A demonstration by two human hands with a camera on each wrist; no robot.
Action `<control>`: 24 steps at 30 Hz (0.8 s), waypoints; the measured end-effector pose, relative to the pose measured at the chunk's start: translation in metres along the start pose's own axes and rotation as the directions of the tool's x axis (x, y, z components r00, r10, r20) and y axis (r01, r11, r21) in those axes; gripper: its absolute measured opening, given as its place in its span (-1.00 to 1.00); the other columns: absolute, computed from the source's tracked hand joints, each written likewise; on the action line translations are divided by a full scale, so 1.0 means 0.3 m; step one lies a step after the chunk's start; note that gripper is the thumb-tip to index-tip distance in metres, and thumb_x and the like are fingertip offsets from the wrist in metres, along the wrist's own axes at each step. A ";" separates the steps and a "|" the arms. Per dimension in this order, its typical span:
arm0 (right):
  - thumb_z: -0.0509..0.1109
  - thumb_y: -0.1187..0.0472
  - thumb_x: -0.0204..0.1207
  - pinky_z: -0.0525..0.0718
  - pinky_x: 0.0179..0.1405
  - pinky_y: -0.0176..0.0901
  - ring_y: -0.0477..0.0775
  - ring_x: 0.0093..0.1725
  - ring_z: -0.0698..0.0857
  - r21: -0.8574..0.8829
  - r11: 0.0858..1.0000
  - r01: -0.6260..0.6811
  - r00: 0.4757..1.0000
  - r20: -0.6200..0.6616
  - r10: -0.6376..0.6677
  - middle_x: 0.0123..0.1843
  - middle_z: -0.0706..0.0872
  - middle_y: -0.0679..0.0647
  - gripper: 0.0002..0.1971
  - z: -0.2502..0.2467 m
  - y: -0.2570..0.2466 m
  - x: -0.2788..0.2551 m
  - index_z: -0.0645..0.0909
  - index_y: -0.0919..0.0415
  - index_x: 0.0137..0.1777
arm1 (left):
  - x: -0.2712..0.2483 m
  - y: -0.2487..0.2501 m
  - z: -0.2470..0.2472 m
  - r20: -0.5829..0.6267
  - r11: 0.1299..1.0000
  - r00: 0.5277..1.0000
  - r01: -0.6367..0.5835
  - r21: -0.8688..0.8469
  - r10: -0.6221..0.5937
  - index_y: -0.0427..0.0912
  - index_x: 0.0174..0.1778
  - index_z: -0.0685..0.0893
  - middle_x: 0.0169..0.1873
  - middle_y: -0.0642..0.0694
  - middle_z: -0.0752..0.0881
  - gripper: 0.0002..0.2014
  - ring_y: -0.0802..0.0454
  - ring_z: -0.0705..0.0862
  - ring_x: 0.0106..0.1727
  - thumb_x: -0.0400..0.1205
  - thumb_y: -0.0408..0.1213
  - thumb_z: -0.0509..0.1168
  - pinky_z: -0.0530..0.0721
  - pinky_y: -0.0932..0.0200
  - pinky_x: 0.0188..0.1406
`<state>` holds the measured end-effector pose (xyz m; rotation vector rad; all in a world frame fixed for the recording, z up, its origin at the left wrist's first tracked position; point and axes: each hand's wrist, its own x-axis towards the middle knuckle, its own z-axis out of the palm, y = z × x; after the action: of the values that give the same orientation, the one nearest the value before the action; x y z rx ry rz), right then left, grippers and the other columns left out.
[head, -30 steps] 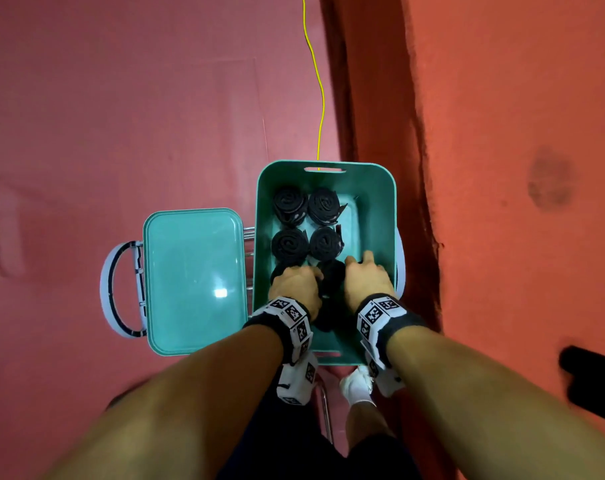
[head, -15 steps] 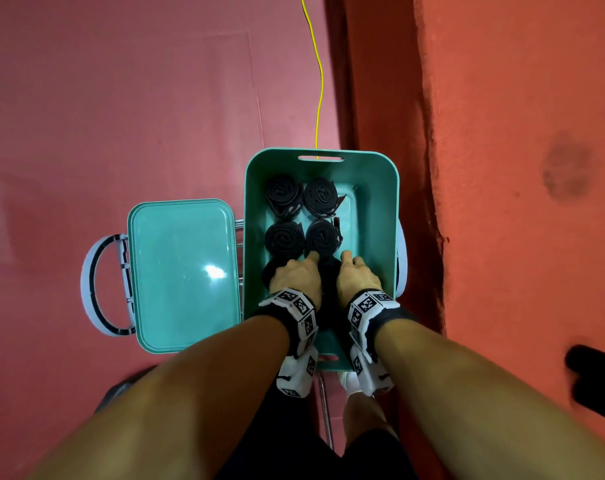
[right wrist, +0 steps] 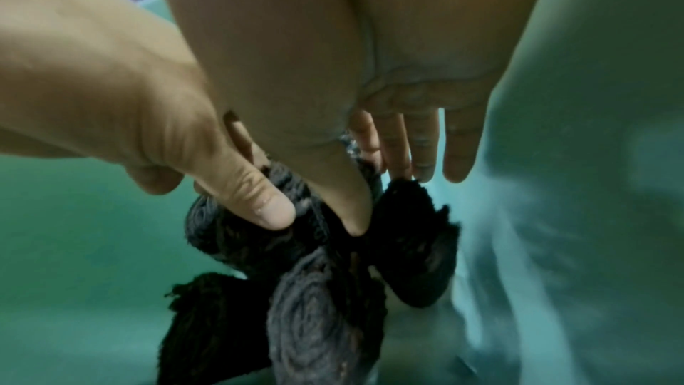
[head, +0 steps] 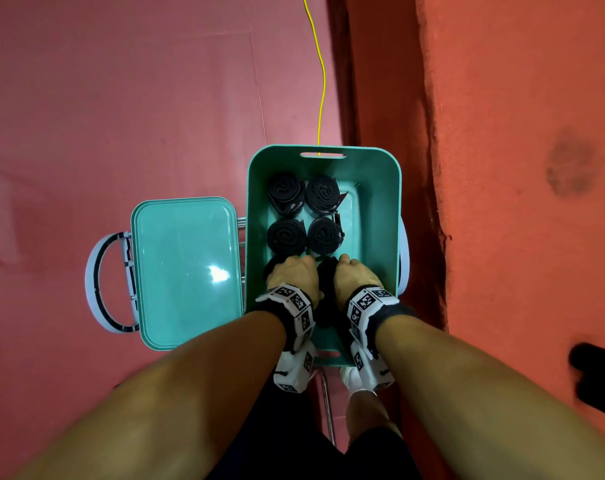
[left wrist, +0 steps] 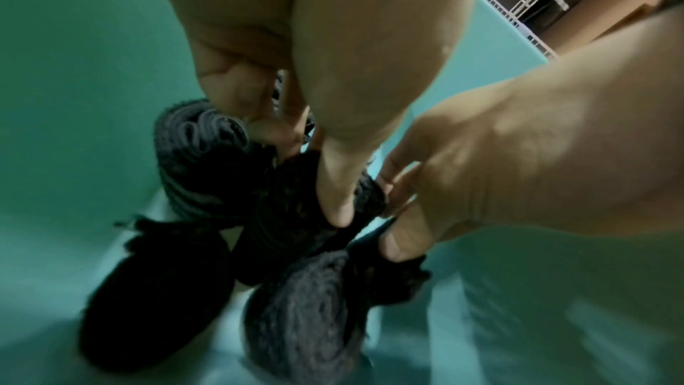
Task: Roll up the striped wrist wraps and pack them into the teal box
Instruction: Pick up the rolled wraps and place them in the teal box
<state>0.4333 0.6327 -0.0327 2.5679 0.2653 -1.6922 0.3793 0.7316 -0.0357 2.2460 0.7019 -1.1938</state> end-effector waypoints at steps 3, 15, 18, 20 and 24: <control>0.42 0.30 0.58 0.52 0.43 0.13 0.37 0.51 0.50 0.021 0.999 0.025 0.999 -0.045 -0.024 0.51 0.48 0.34 -0.41 -0.015 0.015 -0.028 0.28 0.39 0.55 | -0.016 0.008 -0.019 -0.032 1.000 0.999 -0.007 -0.018 0.007 -0.15 0.35 0.62 0.25 -0.23 0.70 -0.40 -0.29 0.70 0.26 0.46 0.00 0.62 0.72 -0.09 0.18; 0.39 0.17 0.60 0.63 0.26 0.07 0.34 0.35 0.64 0.111 0.954 0.277 0.894 -0.395 -0.213 0.35 0.69 0.27 -0.60 -0.219 0.116 -0.352 0.53 0.25 0.40 | -0.194 0.240 -0.255 -0.166 0.981 0.970 -0.158 0.111 0.175 0.02 0.27 0.66 0.22 -0.24 0.72 -0.58 -0.33 0.71 0.24 0.48 -0.15 0.49 0.71 -0.09 0.24; 0.41 0.17 0.56 0.66 0.20 0.08 0.36 0.26 0.68 0.176 0.950 0.257 0.864 -0.483 -0.144 0.27 0.73 0.26 -0.65 -0.292 0.240 -0.445 0.56 0.22 0.32 | -0.265 0.394 -0.322 -0.203 0.951 0.934 -0.263 0.162 0.294 0.16 0.12 0.67 0.14 -0.12 0.78 -0.65 -0.26 0.75 0.19 0.43 -0.16 0.50 0.69 -0.04 0.18; 0.44 0.15 0.52 0.68 0.13 0.04 0.36 0.17 0.72 0.259 0.936 0.237 0.852 -0.518 -0.073 0.16 0.77 0.25 -0.71 -0.320 0.341 -0.493 0.59 0.17 0.21 | -0.311 0.497 -0.360 -0.211 0.927 0.910 -0.317 0.203 0.357 0.18 -0.02 0.65 0.06 -0.06 0.80 -0.69 -0.22 0.77 0.13 0.37 -0.17 0.51 0.71 0.01 0.15; 0.47 0.10 0.51 0.68 0.14 0.01 0.33 0.16 0.73 0.425 0.886 0.186 0.830 -0.551 0.090 0.15 0.78 0.20 -0.70 -0.317 0.570 -0.580 0.62 0.12 0.21 | -0.389 0.702 -0.359 -0.208 0.870 0.863 -0.393 0.299 0.461 0.21 -0.13 0.58 0.01 -0.06 0.81 -0.70 -0.21 0.77 0.11 0.28 -0.10 0.48 0.75 -0.02 0.14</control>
<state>0.4822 0.4582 0.1563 3.4088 -0.0772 -1.0485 0.5224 0.6193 0.1553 2.6241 0.1191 -0.7900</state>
